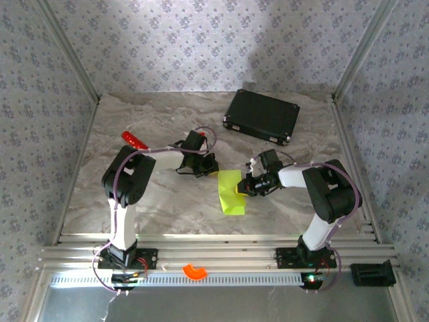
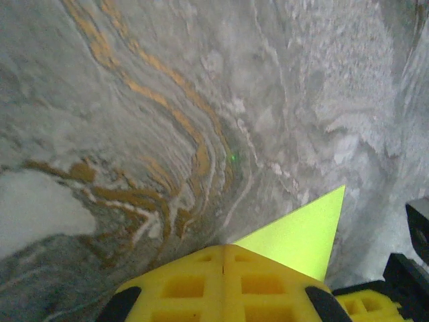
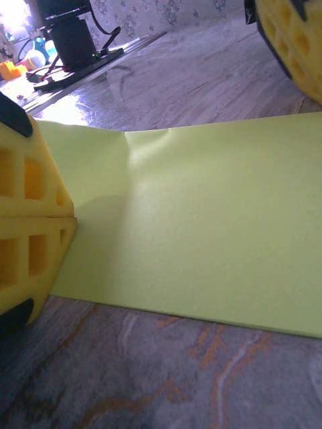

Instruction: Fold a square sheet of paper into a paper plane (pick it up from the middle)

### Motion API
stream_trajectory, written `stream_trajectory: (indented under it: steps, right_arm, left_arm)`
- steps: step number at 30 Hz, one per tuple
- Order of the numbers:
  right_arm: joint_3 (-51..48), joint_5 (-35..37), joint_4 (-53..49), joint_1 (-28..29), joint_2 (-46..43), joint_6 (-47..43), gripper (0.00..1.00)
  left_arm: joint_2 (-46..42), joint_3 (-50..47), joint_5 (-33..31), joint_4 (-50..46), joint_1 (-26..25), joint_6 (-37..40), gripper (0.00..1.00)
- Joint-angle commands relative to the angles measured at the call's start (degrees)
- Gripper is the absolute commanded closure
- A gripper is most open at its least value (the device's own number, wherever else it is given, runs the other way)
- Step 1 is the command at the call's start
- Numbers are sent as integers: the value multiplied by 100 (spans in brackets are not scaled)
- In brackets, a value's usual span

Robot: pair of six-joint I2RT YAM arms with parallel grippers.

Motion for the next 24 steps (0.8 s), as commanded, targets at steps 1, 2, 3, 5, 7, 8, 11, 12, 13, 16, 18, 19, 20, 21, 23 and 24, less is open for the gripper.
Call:
stream_trajectory:
  steps: [1,2,3,5,7,8,11,12,13,16,18,19,20,21,23,24]
  right_arm:
    - [-323,1066,-613,-38,256,21,100]
    - [-344,1081,-588,-43,243,21,100]
    - [-362,1107,-560,-44,226,35,100]
    - [-367,1183,-567,-45,226,46,100]
    - [-384,1248,-550,-49,201,70,100]
    - [-388,1275,-551,-50,187,75,100]
    - [-384,1298,-590,-66,148,81,100]
    - [-389,1303,-590,-63,146,83,100]
    - [-391,1303,-578,-75,146,84,100]
    - [-383,1303,-590,-69,189,75,100]
    - [-367,1290,-592,-69,208,62,100]
    - [-372,1294,-588,-73,204,66,100]
    - [-367,1294,-592,-65,201,66,100]
    - [-371,1308,-602,-66,201,66,100]
    - [-374,1317,-594,-61,188,71,100]
    - [-376,1321,-602,-63,187,70,100]
  left_arm:
    - [-200,118,-365,-3,79,-85,100]
    - [-257,118,-341,24,47,-98,100]
    - [-298,124,-332,12,24,-113,100]
    - [-411,143,-360,-60,-39,-106,100]
    - [-507,106,-393,-64,-101,-131,100]
    - [-559,77,-385,-38,-146,-160,100]
    - [-672,21,-333,67,-309,-143,100]
    - [-675,32,-316,70,-368,-119,100]
    - [-664,39,-282,71,-415,-108,100]
    - [-607,66,-188,121,-549,-68,100]
    - [-549,84,-141,136,-591,-44,100]
    - [-518,109,-89,156,-604,-39,100]
    - [-480,118,-44,174,-614,-33,100]
    - [-445,134,2,196,-623,-33,100]
    - [-358,178,110,222,-660,9,100]
    - [-315,198,156,223,-673,34,100]
